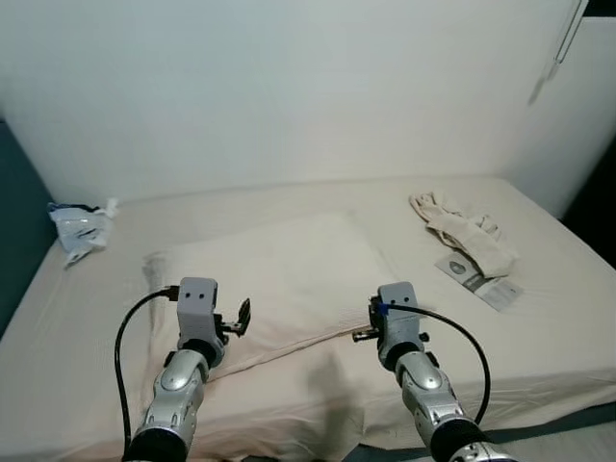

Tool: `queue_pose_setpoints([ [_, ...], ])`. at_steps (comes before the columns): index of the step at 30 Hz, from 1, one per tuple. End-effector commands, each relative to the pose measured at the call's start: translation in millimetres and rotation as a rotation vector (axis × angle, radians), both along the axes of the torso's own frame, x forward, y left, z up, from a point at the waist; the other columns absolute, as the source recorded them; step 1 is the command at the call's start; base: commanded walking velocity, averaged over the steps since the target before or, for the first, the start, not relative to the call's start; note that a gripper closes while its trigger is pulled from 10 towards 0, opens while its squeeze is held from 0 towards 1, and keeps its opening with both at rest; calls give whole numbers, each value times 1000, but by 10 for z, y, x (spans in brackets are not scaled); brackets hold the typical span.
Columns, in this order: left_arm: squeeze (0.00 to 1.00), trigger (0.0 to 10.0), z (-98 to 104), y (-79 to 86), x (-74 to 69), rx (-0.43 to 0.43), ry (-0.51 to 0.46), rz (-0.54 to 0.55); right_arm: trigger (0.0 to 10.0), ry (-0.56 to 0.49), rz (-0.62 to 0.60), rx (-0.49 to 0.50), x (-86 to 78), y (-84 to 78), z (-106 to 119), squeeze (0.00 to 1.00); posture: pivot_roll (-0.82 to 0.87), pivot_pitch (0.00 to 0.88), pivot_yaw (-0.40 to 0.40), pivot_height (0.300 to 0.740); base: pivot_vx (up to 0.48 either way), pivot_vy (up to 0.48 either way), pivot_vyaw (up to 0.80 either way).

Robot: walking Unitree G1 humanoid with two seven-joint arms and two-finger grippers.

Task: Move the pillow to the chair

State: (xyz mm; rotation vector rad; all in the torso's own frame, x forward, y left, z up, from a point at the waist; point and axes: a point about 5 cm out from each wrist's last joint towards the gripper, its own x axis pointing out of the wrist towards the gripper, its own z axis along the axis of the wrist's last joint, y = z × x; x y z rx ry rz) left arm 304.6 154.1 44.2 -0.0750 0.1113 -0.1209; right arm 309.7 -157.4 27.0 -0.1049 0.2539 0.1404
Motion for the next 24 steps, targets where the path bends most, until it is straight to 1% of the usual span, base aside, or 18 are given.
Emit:
queue_pose_setpoints([
  [1,0,10000,-37,43,-29,17,20,-6,10000,23,-12,14,-32,11,-49,0,-46,36,-11,740,-296,0,0],
  [5,0,10000,-41,46,-34,25,25,-17,10000,25,-21,20,-48,17,-65,0,-42,45,10,740,-277,0,0],
  [8,0,10000,-41,41,-34,28,26,-22,10000,25,-23,22,-50,17,-67,0,-42,45,10,740,-259,0,0],
  [15,0,10000,-42,52,-25,54,41,-45,10000,29,-42,31,-92,15,-105,0,-35,40,43,740,0,0,0],
  [24,0,10000,0,12,39,68,43,-81,10000,28,-74,41,-133,-13,-136,0,-43,33,71,740,0,0,0],
])
